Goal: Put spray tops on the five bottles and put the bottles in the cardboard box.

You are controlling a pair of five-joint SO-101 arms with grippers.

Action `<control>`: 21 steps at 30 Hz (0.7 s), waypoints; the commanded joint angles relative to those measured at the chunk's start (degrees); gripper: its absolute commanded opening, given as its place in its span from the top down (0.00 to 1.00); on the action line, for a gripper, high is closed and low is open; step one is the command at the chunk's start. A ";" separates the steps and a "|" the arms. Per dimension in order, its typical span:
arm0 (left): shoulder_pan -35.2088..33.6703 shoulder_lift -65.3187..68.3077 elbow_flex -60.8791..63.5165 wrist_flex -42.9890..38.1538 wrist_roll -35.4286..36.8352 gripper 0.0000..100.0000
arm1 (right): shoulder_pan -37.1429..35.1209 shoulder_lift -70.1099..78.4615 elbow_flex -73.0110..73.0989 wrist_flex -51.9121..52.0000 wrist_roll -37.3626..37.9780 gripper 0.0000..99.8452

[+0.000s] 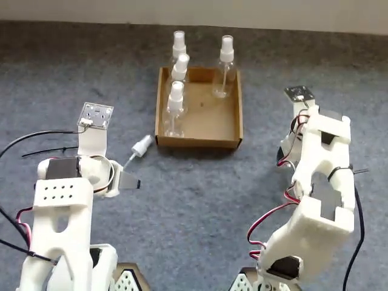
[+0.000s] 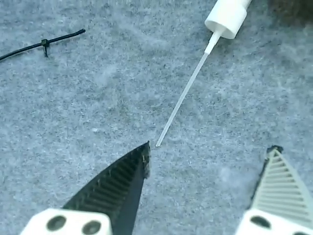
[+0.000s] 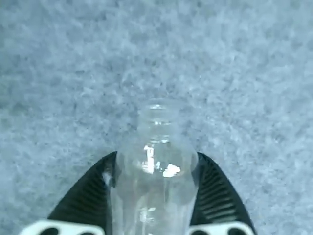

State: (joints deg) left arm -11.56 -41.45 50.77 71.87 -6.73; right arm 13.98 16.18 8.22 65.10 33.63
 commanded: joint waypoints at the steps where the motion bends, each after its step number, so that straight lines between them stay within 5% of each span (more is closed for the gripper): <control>1: 0.13 -1.36 -0.66 -0.79 0.26 0.67 | 0.48 -1.10 -3.65 1.71 -0.62 1.00; 11: -3.74 5.67 -19.56 2.55 -2.81 0.67 | 3.38 -17.54 -8.75 11.30 -0.97 1.00; 17: -3.03 24.48 -37.41 8.09 -3.16 0.67 | -3.12 -39.69 7.69 9.89 -4.40 1.00; 21: -0.13 34.24 -45.32 11.52 -10.46 0.68 | -10.33 -55.69 24.40 4.44 -7.12 1.00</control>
State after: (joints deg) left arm -14.73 -14.81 14.90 80.31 -10.86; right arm 8.09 -26.73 23.16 73.01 28.62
